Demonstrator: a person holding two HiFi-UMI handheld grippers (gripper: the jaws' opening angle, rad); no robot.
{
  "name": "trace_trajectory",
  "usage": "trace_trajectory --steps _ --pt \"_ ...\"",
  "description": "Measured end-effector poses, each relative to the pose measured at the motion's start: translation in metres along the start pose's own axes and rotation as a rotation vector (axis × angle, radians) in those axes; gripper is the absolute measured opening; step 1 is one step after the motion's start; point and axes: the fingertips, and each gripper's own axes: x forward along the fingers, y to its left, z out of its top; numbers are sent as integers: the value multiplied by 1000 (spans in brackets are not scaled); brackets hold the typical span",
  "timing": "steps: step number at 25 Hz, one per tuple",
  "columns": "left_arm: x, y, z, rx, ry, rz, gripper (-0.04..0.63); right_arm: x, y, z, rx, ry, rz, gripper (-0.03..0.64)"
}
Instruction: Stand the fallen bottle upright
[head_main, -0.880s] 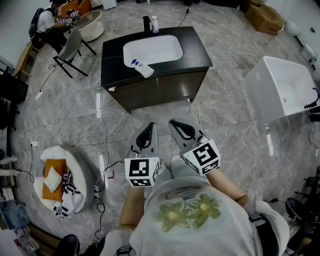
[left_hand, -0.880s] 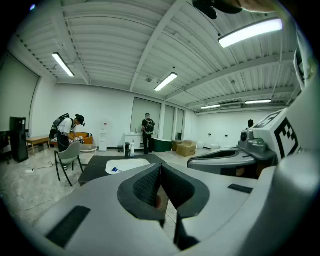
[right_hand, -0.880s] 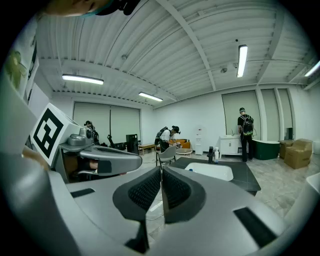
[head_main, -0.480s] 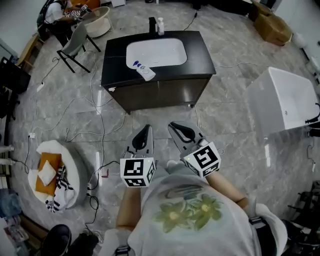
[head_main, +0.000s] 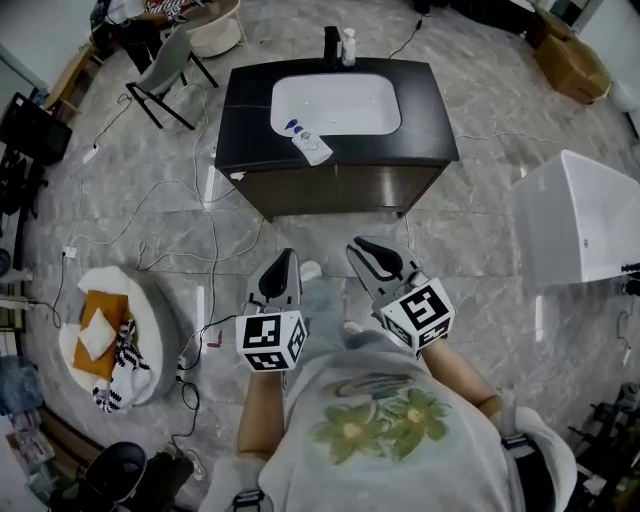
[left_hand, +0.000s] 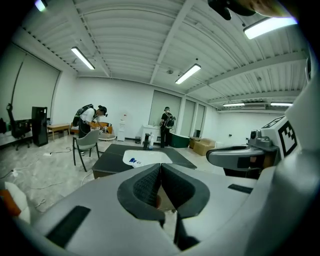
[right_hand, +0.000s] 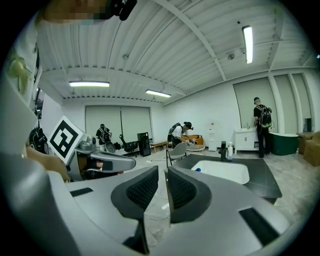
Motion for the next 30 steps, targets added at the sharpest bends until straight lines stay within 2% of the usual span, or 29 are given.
trace_trajectory --steps 6,10,16,23,26,30 --pt "61 53 25 5 12 -23 20 71 -36 20 8 -1 -2 52" --pt "105 92 54 10 13 -45 18 124 -61 34 12 31 -11 122" --pt "175 142 74 18 57 -108 18 194 -103 39 31 107 -73 157" --pt "225 168 84 39 84 -202 20 243 -133 13 35 257 -127 220" --pt "239 173 84 30 92 -230 19 257 -144 2 36 301 -141 222" --pt "251 179 74 28 145 -258 20 271 -151 -13 42 379 -132 222"
